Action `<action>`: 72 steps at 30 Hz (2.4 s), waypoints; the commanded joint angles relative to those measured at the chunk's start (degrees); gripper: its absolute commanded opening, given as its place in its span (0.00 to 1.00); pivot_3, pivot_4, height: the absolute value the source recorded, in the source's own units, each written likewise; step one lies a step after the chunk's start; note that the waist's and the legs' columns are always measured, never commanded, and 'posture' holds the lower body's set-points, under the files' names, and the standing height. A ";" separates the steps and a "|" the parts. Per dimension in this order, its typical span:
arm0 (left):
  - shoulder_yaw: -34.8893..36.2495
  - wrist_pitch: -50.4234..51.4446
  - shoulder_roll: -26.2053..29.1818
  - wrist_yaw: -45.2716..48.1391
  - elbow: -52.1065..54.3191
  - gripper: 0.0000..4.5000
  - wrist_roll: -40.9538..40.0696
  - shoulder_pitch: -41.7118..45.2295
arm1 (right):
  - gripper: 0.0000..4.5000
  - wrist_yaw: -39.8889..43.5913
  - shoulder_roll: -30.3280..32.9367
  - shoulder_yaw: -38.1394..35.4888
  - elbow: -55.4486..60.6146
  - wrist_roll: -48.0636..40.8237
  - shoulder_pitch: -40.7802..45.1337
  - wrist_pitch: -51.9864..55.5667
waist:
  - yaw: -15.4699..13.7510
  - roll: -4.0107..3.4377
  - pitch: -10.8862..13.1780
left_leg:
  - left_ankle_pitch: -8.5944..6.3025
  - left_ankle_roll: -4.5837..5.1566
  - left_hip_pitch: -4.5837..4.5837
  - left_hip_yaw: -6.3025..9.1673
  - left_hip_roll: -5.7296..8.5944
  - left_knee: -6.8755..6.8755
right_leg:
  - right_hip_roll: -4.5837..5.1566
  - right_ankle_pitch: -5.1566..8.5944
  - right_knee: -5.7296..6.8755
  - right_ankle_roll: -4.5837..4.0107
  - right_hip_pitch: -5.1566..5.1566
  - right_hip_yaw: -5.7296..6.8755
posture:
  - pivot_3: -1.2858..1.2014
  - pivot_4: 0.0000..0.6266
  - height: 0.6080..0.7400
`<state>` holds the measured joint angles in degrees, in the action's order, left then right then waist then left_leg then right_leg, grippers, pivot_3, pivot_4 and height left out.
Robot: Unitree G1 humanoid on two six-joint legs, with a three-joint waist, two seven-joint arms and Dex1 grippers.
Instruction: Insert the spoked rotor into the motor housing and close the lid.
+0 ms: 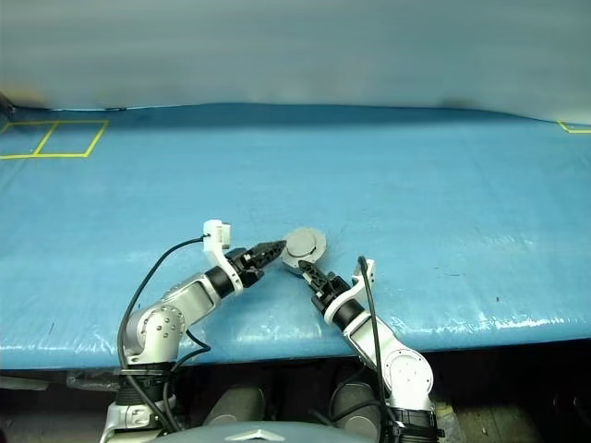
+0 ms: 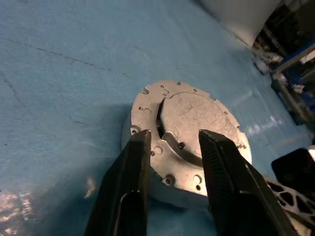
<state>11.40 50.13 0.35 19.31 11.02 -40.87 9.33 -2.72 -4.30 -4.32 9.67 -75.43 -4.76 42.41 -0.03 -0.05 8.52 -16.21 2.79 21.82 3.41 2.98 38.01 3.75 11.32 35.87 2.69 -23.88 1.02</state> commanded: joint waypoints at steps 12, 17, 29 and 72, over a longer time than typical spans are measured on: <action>11.55 6.99 -9.83 -16.03 -1.27 1.00 -38.61 -5.50 | 0.26 -1.60 -3.38 2.10 9.69 -7.40 6.00 -1.61 | 0.57 0.13 0.39 | 0.04 -0.10 0.12 -0.03 0.01 0.01 | -0.15 0.00 -0.01 -0.01 -0.12 -0.02 | 0.52 0.24 1.00; 8.80 4.79 -9.94 -17.07 -1.19 1.00 -47.16 -6.12 | 0.26 -3.04 -3.27 6.49 11.58 -9.06 5.90 -0.32 | 0.64 0.14 0.40 | 0.13 -0.25 0.12 -0.07 0.01 0.01 | -0.13 0.00 0.02 -0.03 -0.16 -0.08 | 0.52 0.24 1.00; 1.98 -0.45 -7.59 -19.42 -1.77 1.00 -55.19 -6.83 | 0.26 -3.55 -0.64 11.01 12.51 -12.14 5.18 2.56 | 0.60 0.15 0.40 | 0.13 -0.24 0.12 -0.14 0.05 0.03 | -0.20 0.02 0.02 -0.06 -0.17 -0.15 | 0.52 0.24 1.00; 7.27 -23.94 7.81 -12.36 -51.11 0.52 -19.69 33.67 | 1.00 8.87 20.51 21.84 10.37 68.27 -6.49 -34.93 | -0.41 0.52 0.53 | 0.21 -0.30 -0.03 -0.28 0.24 0.17 | -0.27 -0.09 0.07 0.13 -0.04 -0.12 | 0.52 0.24 1.00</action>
<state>17.86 28.28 7.78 3.01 -39.35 -62.18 39.29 6.98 16.32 18.03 19.53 -10.01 -10.87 10.65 -0.43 0.48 9.05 -16.00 2.49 21.79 3.12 3.25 38.19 3.49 11.22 35.93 2.84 -23.93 0.91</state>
